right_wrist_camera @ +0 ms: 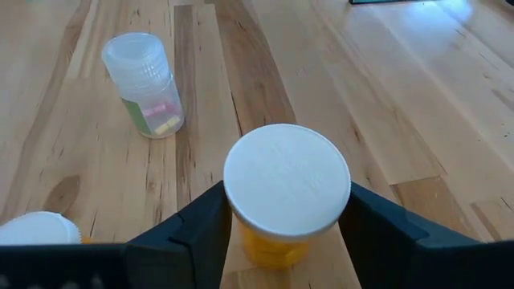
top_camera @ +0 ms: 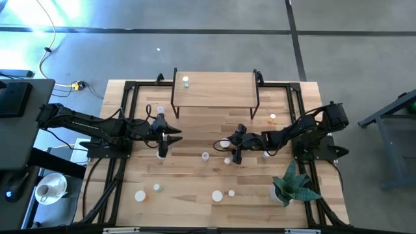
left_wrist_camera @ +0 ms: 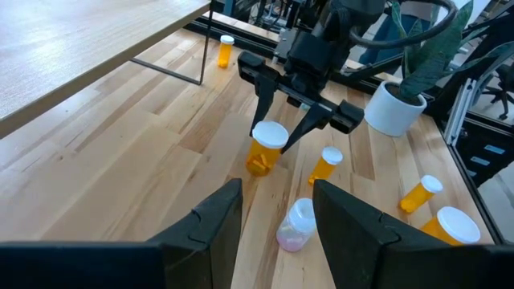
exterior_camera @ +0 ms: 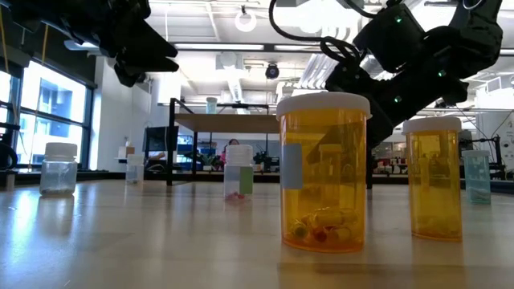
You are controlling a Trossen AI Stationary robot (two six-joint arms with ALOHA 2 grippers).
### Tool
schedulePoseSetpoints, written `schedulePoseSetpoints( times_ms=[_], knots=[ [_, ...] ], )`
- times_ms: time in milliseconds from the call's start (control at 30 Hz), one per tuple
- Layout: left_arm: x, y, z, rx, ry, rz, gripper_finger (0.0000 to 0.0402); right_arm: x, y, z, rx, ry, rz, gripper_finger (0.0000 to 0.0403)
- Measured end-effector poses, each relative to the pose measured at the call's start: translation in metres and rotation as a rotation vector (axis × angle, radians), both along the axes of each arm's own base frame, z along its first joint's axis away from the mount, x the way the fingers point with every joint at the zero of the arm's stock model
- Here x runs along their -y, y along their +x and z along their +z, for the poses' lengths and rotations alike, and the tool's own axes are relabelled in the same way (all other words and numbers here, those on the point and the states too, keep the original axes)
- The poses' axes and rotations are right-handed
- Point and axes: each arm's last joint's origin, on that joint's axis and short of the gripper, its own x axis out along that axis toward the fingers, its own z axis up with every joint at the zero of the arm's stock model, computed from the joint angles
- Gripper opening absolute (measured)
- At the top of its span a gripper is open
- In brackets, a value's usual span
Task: Pick and place medicine bottles onto shelf by color
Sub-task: Put the top right large orange pill bottle on the shelf
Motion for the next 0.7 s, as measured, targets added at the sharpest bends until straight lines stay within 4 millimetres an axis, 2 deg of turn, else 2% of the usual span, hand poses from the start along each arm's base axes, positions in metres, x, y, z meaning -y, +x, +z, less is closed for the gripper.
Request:
schedulePoseSetpoints(
  times_ms=[133,367,500,700],
  knots=[
    [0.0,0.0,0.0,0.0,0.0,0.0,0.0145,0.0,-0.001,0.015,0.06,-0.016,0.013,0.0199],
    [0.0,0.0,0.0,0.0,0.0,0.0,0.0145,0.008,-0.012,0.062,0.23,-0.094,-0.054,0.0199],
    [0.0,0.0,0.0,0.0,0.0,0.0,0.0145,0.021,-0.024,0.092,0.334,-0.16,-0.139,0.0199],
    [0.0,0.0,0.0,-0.001,0.005,-0.001,0.0145,0.051,-0.049,0.131,0.452,-0.287,-0.362,0.0199]
  ],
)
